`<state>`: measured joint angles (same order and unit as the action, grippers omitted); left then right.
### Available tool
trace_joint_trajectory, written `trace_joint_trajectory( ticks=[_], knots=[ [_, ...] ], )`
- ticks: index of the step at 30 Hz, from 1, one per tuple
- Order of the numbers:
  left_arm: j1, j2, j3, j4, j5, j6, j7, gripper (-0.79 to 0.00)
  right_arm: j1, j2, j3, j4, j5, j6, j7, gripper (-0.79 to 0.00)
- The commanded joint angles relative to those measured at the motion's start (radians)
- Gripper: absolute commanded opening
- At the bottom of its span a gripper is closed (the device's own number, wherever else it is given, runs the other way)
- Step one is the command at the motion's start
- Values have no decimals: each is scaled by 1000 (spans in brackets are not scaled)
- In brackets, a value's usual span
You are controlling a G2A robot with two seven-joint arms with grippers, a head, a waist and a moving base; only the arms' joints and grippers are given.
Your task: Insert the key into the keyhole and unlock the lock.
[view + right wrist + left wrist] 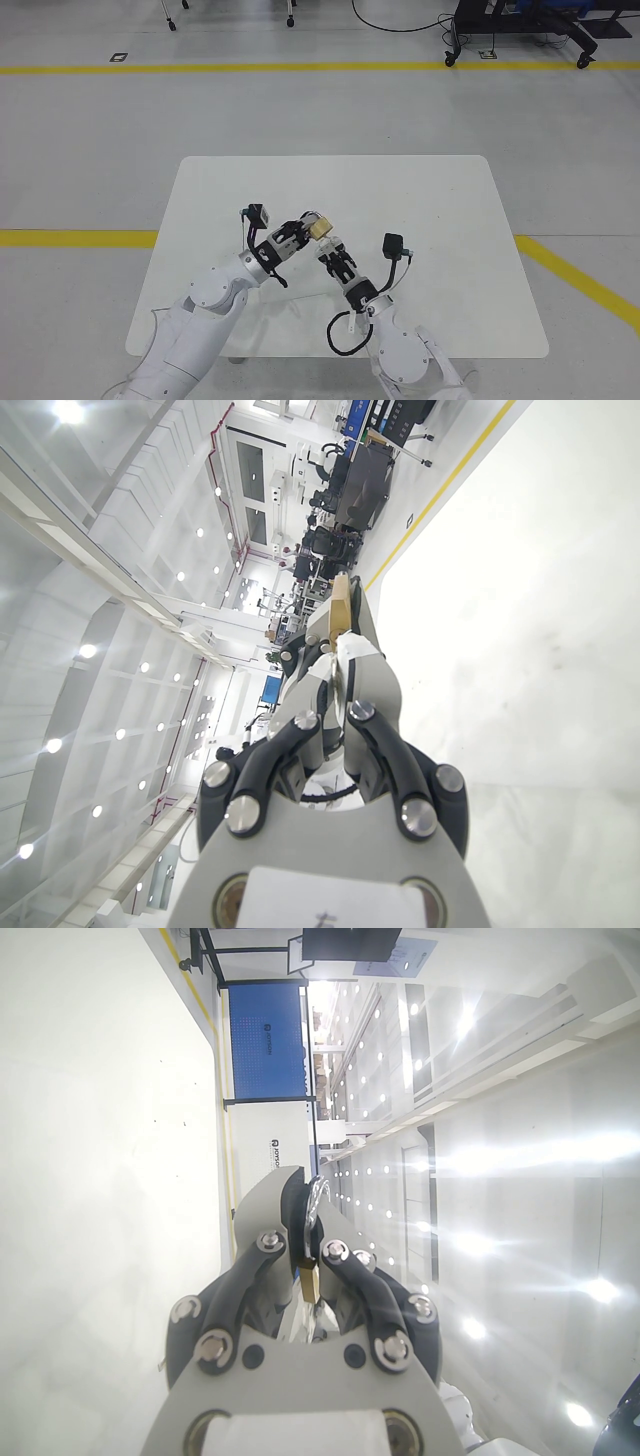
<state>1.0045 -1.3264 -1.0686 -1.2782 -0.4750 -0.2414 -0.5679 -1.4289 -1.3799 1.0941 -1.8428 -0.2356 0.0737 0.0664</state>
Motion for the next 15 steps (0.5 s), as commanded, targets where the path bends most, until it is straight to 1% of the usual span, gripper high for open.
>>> trace_joint_trajectory(
  ticks=[1, 2, 3, 6, 8, 11, 13, 14, 15],
  knots=[
    [-1, -1, -1, 1, 1, 2, -3, -785, -2, 0, 4, -2, 3, -1, 2, -111],
    [-1, -1, -2, 1, 2, 2, -4, -785, -3, 0, 5, -3, 5, -2, 5, -126],
    [-1, -1, -4, 0, 2, 3, -4, -785, -5, 0, 6, -4, 5, -2, 6, -175],
    [0, -2, -8, -2, 4, 6, -3, -785, -11, 1, 11, -9, 6, -6, 9, -249],
    [2, -2, -11, -5, 7, 7, 0, -785, -15, 1, 15, -12, 7, -9, 10, -256],
    [5, -2, -18, -10, 15, 5, 10, -785, -21, 2, 22, -16, 10, -14, 12, -369],
    [9, -1, -26, -13, 27, -5, 28, -785, -26, 2, 28, -19, 13, -17, 16, -428],
    [13, -1, -30, -16, 35, -12, 40, -785, -28, 3, 30, -21, 13, -18, 17, -443],
    [16, 0, -34, -18, 45, -17, 52, -785, -31, 3, 32, -23, 14, -18, 21, -486]
  ],
)
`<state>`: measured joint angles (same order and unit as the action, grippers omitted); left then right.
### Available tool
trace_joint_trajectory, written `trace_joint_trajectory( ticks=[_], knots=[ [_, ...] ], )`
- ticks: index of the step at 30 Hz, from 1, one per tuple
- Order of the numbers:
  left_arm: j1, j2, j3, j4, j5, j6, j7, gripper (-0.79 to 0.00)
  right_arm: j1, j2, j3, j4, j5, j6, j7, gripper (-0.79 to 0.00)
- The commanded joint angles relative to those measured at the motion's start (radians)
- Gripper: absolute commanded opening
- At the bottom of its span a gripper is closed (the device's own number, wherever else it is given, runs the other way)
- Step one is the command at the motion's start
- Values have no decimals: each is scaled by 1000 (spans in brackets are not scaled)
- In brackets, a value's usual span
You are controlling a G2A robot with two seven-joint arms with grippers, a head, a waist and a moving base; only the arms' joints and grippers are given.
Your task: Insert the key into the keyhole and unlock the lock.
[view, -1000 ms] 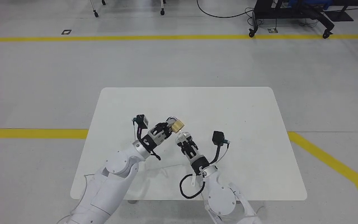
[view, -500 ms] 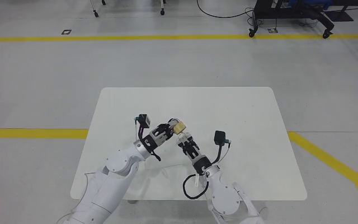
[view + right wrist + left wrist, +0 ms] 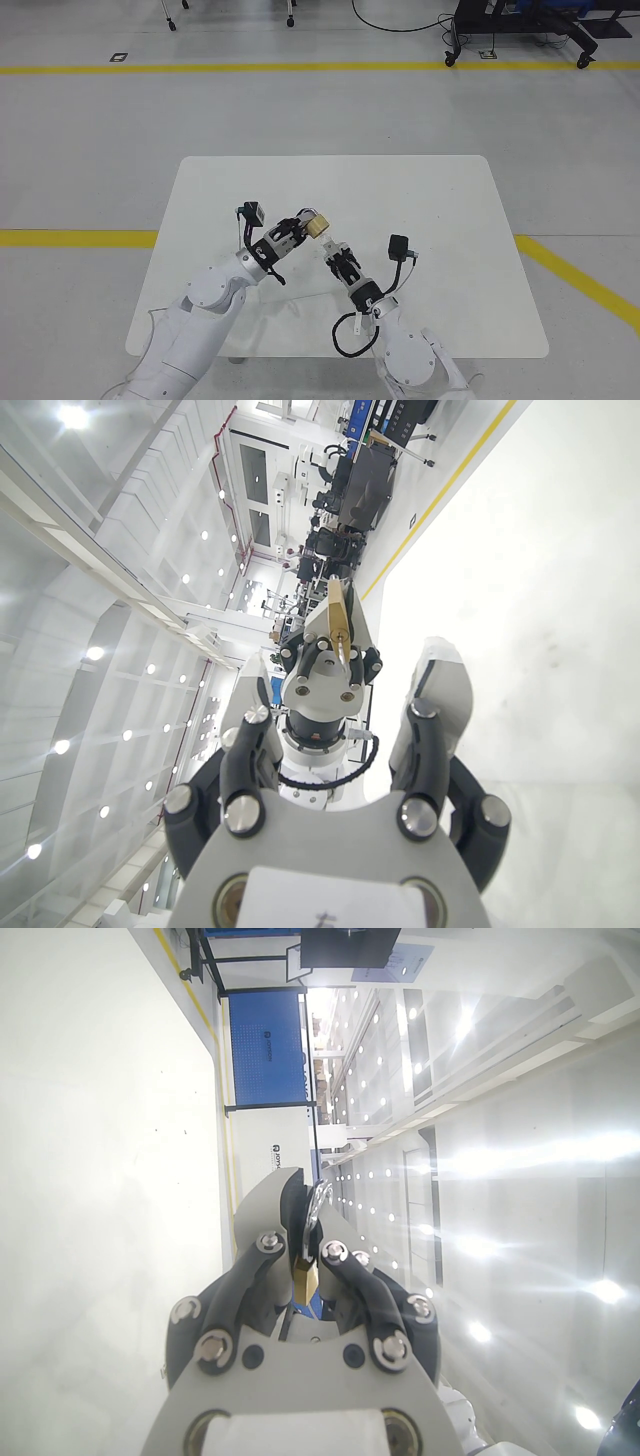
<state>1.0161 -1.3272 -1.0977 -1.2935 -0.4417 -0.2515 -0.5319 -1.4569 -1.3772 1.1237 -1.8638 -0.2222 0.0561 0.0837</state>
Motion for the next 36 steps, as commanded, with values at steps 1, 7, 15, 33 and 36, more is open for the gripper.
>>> trace_joint_trajectory(
  ticks=[1, 7, 15, 33, 36],
  knots=[
    [8, 1, -7, -6, 17, -10, 24, -785, -4, 1, 4, -3, 1, -1, 7, -517],
    [27, 2, -18, -31, 84, -23, 85, -785, -10, 4, 11, -14, -18, 25, 39, -785],
    [55, 1, -19, -73, 147, -27, 133, -785, -16, 5, 10, -24, -35, 44, 53, -785],
    [64, -5, -19, -84, 179, -23, 133, -785, -3, 2, 9, -13, -27, 56, 52, -785],
    [68, -6, -15, -89, 189, -22, 136, -785, -2, 2, 8, -13, -27, 57, 49, -785]
  ],
)
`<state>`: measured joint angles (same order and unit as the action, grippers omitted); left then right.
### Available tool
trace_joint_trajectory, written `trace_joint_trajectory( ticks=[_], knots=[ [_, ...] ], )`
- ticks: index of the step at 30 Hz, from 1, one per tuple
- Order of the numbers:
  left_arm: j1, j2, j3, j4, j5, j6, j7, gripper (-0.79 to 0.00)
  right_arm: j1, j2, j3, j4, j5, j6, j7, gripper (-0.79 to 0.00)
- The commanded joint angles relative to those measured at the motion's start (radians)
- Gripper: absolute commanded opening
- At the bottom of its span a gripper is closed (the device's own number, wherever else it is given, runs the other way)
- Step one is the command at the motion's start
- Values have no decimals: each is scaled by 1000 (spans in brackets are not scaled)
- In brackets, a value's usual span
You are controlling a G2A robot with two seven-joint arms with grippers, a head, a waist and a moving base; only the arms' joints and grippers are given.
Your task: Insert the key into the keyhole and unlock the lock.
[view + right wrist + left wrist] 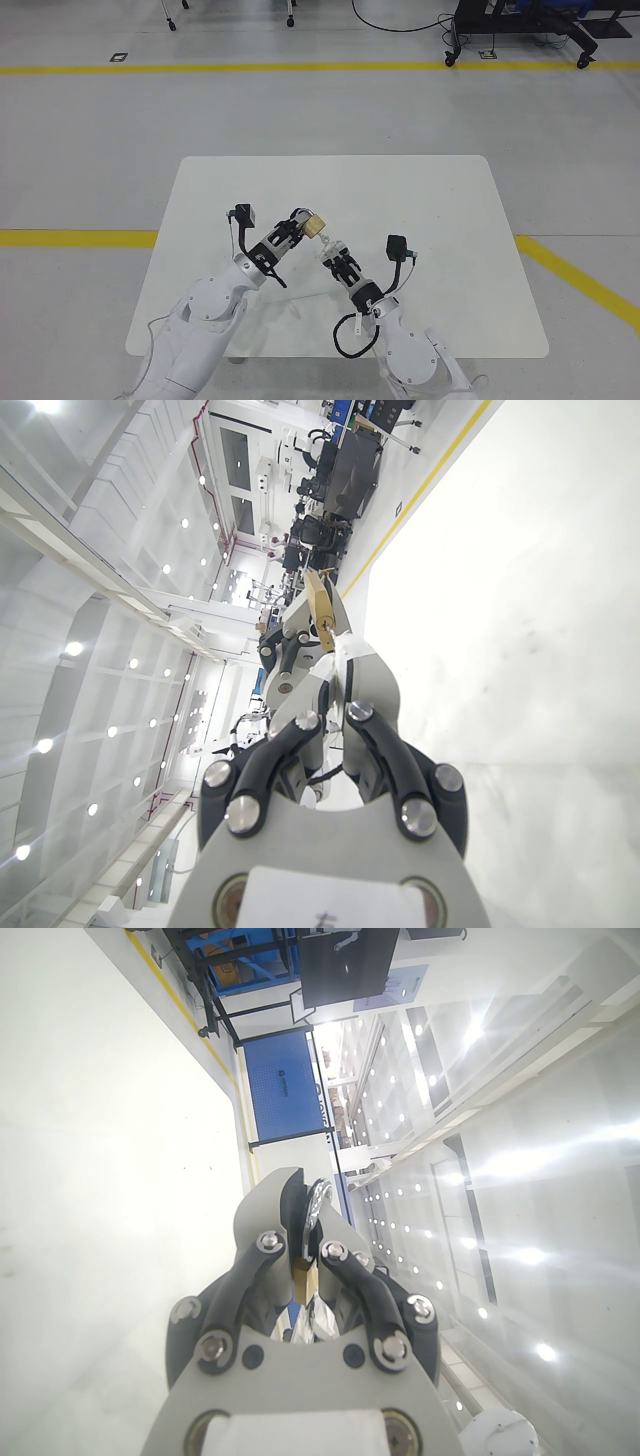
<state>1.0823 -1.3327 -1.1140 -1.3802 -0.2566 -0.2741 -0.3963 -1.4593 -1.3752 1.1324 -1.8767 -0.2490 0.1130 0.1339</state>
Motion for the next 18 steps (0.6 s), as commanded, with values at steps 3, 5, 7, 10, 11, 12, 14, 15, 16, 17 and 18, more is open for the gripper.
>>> trace_joint_trajectory(
  ticks=[3, 5, 7, 10, 11, 12, 14, 15, 16, 17, 18],
  knots=[
    [4, -2, 4, -5, 12, 1, 0, -785, 1, -1, -2, 0, -3, 0, -6, -785],
    [5, -2, 5, -6, 16, 2, -1, -785, 1, -1, -3, 0, -4, 3, -8, -785],
    [5, -3, 7, -8, 17, 4, -5, -785, 1, -2, -3, 0, -3, 3, -10, -785],
    [6, -4, 8, -10, 15, 4, -14, -785, 2, -2, -4, 0, -3, 3, -11, -785],
    [6, -4, 8, -10, 16, 4, -18, -785, 2, -2, -4, 0, -3, 3, -12, -785],
    [6, -4, 9, -11, 16, 4, -20, -785, 2, -3, -4, 0, -2, 3, -13, -785],
    [6, -5, 11, -11, 21, 3, -24, -785, 2, -3, -3, -1, -2, 0, -14, -785],
    [6, -5, 11, -12, 26, 2, -25, -785, 2, -3, -3, 0, -2, -1, -14, -785],
    [6, -5, 12, -11, 30, 3, -24, -785, 1, -3, -2, -1, -1, -2, -15, -785],
    [6, -6, 12, -11, 32, 1, -24, -785, 0, -3, -2, -2, -1, -5, -15, -785],
    [6, -6, 11, -11, 33, 1, -23, -785, -1, -3, -1, -3, 0, -8, -15, -785]
  ],
)
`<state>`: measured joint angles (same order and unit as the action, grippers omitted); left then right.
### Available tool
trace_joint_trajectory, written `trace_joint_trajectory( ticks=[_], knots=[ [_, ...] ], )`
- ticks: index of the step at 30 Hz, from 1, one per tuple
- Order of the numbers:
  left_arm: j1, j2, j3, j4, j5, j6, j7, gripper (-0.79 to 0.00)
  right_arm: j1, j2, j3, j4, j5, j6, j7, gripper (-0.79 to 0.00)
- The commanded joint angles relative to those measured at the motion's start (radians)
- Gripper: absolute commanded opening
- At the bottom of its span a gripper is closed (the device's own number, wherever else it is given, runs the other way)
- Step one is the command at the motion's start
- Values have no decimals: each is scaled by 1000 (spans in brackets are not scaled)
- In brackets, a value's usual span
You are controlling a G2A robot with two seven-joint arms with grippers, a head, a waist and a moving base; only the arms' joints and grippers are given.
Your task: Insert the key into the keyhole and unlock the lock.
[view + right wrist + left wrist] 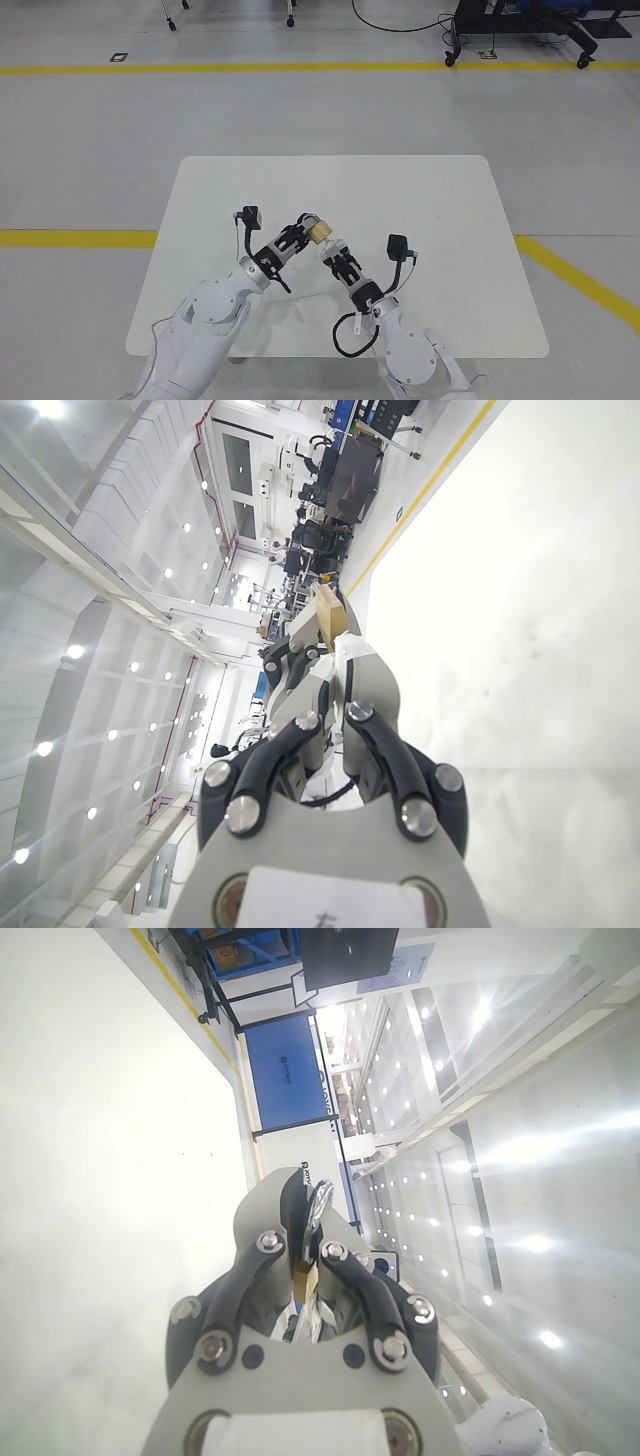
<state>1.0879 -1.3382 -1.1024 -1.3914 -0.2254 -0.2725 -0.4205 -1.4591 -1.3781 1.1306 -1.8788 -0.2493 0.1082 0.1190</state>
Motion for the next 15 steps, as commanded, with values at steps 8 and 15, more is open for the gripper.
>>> trace_joint_trajectory(
  ticks=[8, 15],
  knots=[
    [0, -1, -28, 12, -88, 4, -30, -785, -22, 3, 15, -19, 24, -43, 18, 0],
    [0, -1, -28, 12, -88, 4, -30, -785, -22, 3, 15, -19, 24, -43, 18, 0]
  ],
)
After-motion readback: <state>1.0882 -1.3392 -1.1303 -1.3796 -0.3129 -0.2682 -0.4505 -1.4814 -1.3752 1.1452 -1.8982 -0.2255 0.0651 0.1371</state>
